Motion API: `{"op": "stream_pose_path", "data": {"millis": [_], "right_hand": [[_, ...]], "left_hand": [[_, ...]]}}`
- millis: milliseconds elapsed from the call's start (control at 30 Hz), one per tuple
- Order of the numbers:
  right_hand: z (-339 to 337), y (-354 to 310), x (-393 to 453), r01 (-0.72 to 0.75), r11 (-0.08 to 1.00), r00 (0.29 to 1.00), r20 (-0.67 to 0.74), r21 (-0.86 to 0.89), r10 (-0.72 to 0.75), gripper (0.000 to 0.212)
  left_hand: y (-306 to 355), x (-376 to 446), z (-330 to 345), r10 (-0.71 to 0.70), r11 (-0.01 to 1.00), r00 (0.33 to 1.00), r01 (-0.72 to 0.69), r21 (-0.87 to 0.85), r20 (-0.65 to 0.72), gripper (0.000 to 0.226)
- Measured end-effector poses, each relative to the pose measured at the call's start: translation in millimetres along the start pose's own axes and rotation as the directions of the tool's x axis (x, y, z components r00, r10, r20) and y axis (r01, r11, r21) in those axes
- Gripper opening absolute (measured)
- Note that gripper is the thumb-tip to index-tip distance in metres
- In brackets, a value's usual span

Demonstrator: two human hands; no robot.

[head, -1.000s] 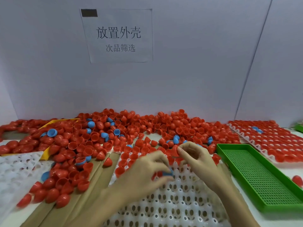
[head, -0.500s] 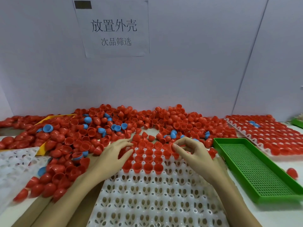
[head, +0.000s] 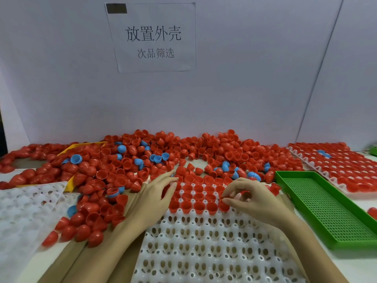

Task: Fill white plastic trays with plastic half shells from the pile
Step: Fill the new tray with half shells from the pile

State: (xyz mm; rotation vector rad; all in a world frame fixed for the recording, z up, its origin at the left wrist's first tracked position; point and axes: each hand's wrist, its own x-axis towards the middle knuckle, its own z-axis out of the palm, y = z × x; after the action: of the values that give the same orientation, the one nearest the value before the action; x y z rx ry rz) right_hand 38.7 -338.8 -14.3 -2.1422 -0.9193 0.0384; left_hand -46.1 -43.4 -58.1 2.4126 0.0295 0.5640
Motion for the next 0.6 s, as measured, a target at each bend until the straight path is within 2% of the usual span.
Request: {"op": "stream_pose_path", "data": {"millis": [133,333,500,600], "right_hand": [[4.4,0.7,-0.4,-0.026,0.995,1.000,-0.005,-0.094,0.026,0.009],[3.1,-2.2,-1.6,-0.046,0.997,0.999,-0.026,-0.068,0.044,0.010],[9.7,-5.3,-1.5,-0.054,0.981,0.999,-0.005,-0.184,0.054,0.012],[7.7,-6.5,-0.8,-0.052,0.988,0.999,0.005,-0.146,0.053,0.009]], "left_hand": [[-1.3,-0.3,0.8,0.000,1.000,1.000,0.000,0.003,0.007,0.039],[-2.4,1.1,1.7,0.005,0.999,1.000,-0.005,0.036,0.004,0.039],[-5.2,1.2,3.5,0.017,0.999,1.000,-0.017,0.051,-0.001,0.039],[-4.5,1.3,3.1,0.022,0.998,1.000,-0.022,0.065,-0.004,0.039]]}}
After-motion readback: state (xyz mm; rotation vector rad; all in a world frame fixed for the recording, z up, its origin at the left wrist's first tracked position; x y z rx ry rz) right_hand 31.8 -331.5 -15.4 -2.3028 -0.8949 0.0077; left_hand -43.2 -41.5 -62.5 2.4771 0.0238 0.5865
